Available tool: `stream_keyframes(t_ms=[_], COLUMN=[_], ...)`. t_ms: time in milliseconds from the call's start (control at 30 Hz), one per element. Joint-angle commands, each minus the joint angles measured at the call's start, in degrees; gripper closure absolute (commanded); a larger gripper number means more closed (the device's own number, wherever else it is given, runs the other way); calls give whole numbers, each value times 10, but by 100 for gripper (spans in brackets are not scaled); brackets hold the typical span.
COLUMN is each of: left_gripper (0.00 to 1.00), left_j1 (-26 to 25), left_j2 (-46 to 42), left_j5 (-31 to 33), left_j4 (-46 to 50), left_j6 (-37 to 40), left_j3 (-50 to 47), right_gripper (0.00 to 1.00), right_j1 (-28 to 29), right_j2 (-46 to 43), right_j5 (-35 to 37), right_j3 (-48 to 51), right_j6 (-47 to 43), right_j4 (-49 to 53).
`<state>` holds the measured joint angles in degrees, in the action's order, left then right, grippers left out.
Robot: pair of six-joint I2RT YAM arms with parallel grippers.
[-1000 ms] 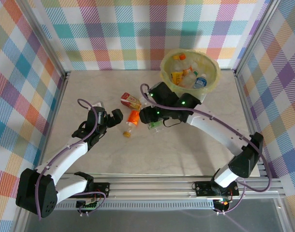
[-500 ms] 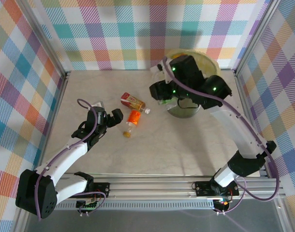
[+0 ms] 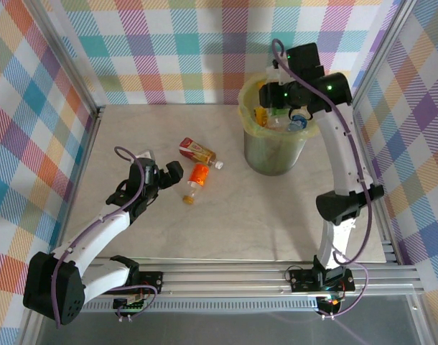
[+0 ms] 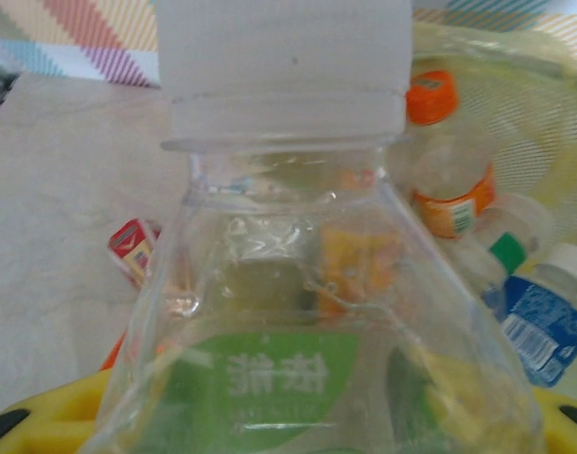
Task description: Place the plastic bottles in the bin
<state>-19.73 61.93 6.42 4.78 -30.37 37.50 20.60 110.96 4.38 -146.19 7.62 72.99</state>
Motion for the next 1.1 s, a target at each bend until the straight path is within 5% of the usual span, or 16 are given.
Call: stream_keyframes(t_ms=[0, 200, 733, 1067], left_gripper=[0, 0, 0, 0], left_j1=[7, 7, 7, 7], left_j2=[5, 20, 16, 13], left_j5=[-13, -27, -36, -36], left_j4=[-2, -7, -13, -11], left_j6=[13, 15, 15, 15], left_j3=[22, 28, 29, 31], right_gripper=[88, 87, 76, 21], right_j1=[-37, -102, -109, -109], right_j2=[31, 59, 121, 122], right_j5=[-29, -65, -18, 32], right_j3=[-46, -53, -37, -38], right_j6=[4, 8, -85, -94], right_j4=[53, 65, 18, 21])
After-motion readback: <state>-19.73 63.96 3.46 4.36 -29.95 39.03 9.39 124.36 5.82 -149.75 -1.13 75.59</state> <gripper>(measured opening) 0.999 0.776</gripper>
